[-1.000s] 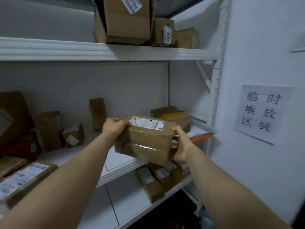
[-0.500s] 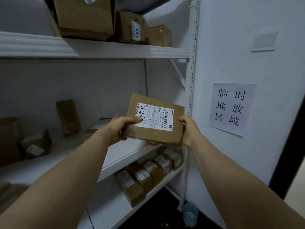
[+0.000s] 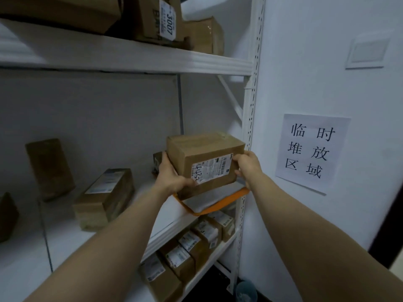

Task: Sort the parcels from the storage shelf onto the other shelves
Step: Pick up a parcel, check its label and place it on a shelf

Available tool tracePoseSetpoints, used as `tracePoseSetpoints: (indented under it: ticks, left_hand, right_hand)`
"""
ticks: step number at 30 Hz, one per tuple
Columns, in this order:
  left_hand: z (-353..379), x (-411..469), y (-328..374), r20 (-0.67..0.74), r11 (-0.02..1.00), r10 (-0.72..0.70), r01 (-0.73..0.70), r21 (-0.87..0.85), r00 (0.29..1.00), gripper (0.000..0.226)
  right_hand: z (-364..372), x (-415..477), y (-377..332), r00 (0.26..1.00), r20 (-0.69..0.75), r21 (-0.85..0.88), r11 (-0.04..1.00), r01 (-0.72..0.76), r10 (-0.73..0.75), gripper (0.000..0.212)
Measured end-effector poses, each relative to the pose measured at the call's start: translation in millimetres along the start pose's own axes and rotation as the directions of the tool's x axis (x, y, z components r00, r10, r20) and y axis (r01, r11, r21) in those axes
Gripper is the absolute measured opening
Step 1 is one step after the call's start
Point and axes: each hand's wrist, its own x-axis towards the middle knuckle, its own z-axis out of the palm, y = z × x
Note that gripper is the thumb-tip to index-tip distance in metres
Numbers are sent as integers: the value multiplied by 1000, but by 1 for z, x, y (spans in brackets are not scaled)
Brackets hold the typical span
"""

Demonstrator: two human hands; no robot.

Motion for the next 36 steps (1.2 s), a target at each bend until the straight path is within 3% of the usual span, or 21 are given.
tracePoseSetpoints:
  ticks: [3, 6, 9, 12, 15, 19, 24, 27, 31, 33, 36]
  left_hand:
    - [14, 16, -28, -67, 993, -28, 36, 113, 997, 154]
    - [25, 23, -50, -94, 982, -58, 74, 174, 994, 154]
    - [33, 25, -60, -39, 992, -52, 56, 112, 998, 156]
    - [38, 26, -61, 26, 997, -83, 84, -1, 996, 145]
    - [41, 31, -71, 22, 993, -115, 115, -13, 993, 141]
    - [41, 35, -81, 23, 989, -146, 146, 16, 989, 142]
    - [37, 35, -86, 27, 978, -183, 180, 105, 983, 128]
    - [35, 35, -88, 34, 973, -185, 178, 145, 982, 125]
    - [38, 34, -84, 23, 975, -145, 139, 174, 989, 105]
    - [42, 35, -81, 37, 978, -117, 109, 180, 992, 113]
    - [50, 36, -79, 52, 970, -137, 123, 207, 989, 119]
  right_hand:
    - [5, 16, 16, 998, -41, -15, 999, -37, 37, 16]
    - [6, 24, 28, 995, -54, -32, 996, -83, 82, 16]
    - [7, 28, 39, 989, -59, -68, 988, -139, 135, 16]
    - [6, 33, 48, 983, -44, -105, 978, -183, 179, 47]
    - [6, 40, 56, 980, -41, -119, 973, -200, 197, 35]
    - [13, 38, 53, 982, -38, -152, 970, -188, 184, 47]
    - [24, 38, 56, 987, 7, -173, 972, -157, 161, 50]
    - [31, 35, 59, 991, -25, -268, 954, -131, 129, 47]
    - [38, 36, 66, 982, -51, -261, 947, -188, 181, 79]
    - [40, 57, 85, 987, -29, -211, 964, -163, 161, 103]
    - [45, 60, 91, 989, -10, -200, 969, -145, 146, 100]
